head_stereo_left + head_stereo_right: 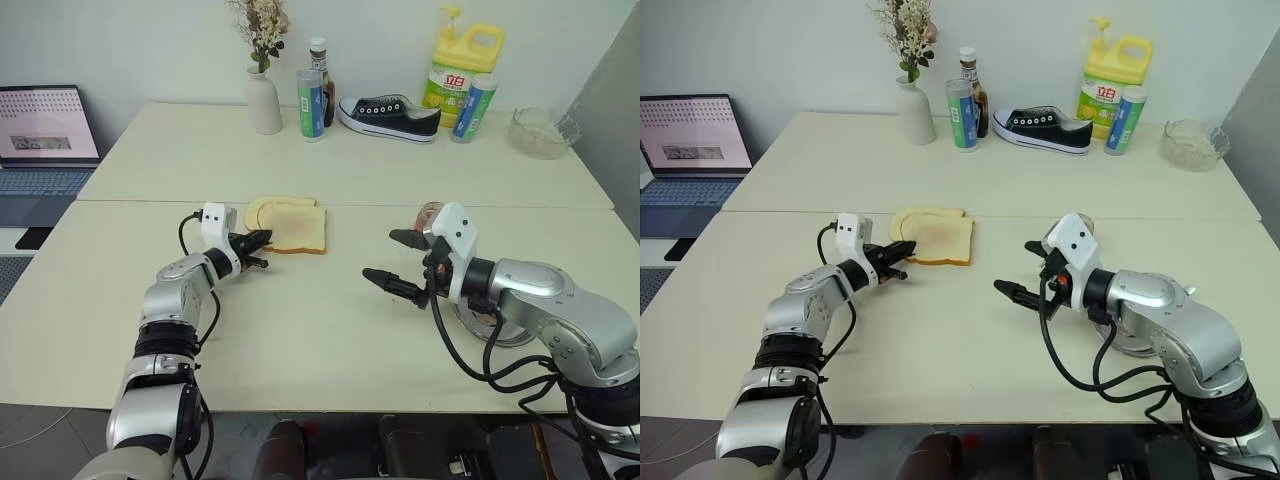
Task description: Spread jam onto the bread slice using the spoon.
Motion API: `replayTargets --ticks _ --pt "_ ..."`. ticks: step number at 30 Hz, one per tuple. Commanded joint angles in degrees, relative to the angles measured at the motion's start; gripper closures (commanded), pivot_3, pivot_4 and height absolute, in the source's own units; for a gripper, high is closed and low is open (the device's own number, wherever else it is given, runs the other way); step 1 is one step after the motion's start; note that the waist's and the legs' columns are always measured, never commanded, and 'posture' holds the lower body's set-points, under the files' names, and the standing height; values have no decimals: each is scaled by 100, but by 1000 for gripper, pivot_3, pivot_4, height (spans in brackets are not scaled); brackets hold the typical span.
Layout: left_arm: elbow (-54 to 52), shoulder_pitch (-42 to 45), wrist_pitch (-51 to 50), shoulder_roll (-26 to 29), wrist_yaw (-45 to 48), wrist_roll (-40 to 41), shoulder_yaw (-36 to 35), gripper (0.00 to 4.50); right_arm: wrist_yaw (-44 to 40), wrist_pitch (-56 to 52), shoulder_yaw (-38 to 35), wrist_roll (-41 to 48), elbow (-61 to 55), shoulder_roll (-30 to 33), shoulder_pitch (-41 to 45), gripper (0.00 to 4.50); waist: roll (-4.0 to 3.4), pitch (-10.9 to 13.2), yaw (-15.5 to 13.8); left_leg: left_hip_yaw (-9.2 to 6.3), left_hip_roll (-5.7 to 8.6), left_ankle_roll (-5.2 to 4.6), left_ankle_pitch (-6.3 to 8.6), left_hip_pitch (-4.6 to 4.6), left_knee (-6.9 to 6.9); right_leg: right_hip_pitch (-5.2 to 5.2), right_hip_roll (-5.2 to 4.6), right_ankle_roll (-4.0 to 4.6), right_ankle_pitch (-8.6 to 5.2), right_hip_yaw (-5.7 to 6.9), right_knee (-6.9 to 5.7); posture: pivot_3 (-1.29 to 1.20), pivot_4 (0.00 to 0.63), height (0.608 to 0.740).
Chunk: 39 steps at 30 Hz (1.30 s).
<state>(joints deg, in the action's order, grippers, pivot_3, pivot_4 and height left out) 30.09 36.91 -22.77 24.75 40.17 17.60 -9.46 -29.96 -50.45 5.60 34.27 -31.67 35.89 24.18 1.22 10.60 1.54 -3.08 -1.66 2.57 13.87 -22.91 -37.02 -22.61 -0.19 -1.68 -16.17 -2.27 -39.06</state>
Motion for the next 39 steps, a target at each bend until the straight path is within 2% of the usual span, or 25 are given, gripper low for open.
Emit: replayTargets --ticks 1,5,8,13,17,18,21,25,27,29,32,34,37,38,39 --pt "-1095 339 -234 527 444 -36 263 4478 -23 -22 -423 70 -335 176 -80 0 1 1 0 0 0 0 0 -1 1 -1 0 0 0 0 0 0 150 740" --pt "-1843 584 -239 1125 1237 -152 804 4478 -137 -336 -867 473 -753 485 -333 0 1 1 -10 -2 1 1 0 -7 4 -3 0 0 0 2 6 0 150 740" --pt "-2658 805 7 1518 2566 4 1442 4478 -366 -728 -1562 1156 -1175 927 -636 0 1 1 -6 7 1 1 0 -1 8 -1 -1 -1 -1 -5 9 0 150 740" --pt "-2857 1204 385 1698 3855 35 2001 4478 -315 -1160 -2503 2073 -1451 1416 -908 0 0 2 0 11 0 1 1 -1 4 0 2 -1 -3 -6 8 0 150 740" --pt "-2580 1435 825 1461 4724 -40 2506 4478 -27 -1446 -3301 3448 -1792 1744 -1372 0 -1 2 29 14 -7 -2 1 5 6 -1 13 -3 -5 -12 4 0 150 740" --pt "-2262 1488 1260 1244 4817 -294 2776 4478 90 -1446 -3355 3636 -1918 1774 -1582 0 -1 2 17 12 -7 -1 1 3 7 0 13 -1 -6 -9 5 0 150 740" --pt "-1437 1562 2213 766 5019 -808 3254 4478 468 -1316 -3278 3896 -2074 1858 -1938 0 0 2 -4 11 -4 -2 1 4 1 11 12 -2 -7 -8 11 0 150 740" --pt "-662 1625 3038 358 5153 -1142 3521 4478 833 -1132 -3111 4015 -2090 1867 -2100 0 4 4 27 20 0 -2 1 1 -4 10 9 -9 -8 -18 15 0 150 740" --pt "-593 1684 3065 259 5218 -1048 3455 4478 932 -1053 -3091 4082 -2105 1918 -2166 0 4 4 33 19 -3 -2 1 2 -2 7 12 -11 -10 -19 13 0 150 740" --pt "-716 1809 2674 210 5233 -640 3320 4478 1036 -975 -3118 4173 -2118 1947 -2256 0 4 4 23 15 -5 -2 1 0 0 3 15 -11 -11 -16 10 0 150 740" --pt "-1571 1939 974 464 5233 888 3158 4478 1145 -839 -3160 4253 -2111 2020 -2427 0 6 6 21 10 -5 -2 1 -8 -1 -1 15 -25 -19 -12 11 0 150 740" --pt "-1936 1960 294 662 5233 1487 3173 4478 1158 -763 -3144 4249 -2075 2068 -2483 0 6 6 28 12 -5 -2 2 -8 -1 -1 12 -28 -20 -15 12 0 150 740" --pt "-2249 1950 -267 883 5233 2002 3199 4478 1125 -662 -3176 4180 -2034 2117 -2613 0 5 5 28 12 -5 -2 1 -1 0 2 13 -30 -22 -14 10 0 150 740" --pt "-2232 1903 -69 999 5233 1872 3393 4478 1084 -639 -3210 4112 -1999 2138 -2667 0 5 5 28 10 -5 -2 1 0 0 2 13 -30 -22 -13 8 0 150 740" --pt "-2034 1819 594 1106 5233 1372 3716 4478 1045 -609 -3219 4020 -1947 2155 -2701 0 5 5 27 8 -5 -2 1 0 -1 2 14 -31 -22 -12 8 0 150 740"
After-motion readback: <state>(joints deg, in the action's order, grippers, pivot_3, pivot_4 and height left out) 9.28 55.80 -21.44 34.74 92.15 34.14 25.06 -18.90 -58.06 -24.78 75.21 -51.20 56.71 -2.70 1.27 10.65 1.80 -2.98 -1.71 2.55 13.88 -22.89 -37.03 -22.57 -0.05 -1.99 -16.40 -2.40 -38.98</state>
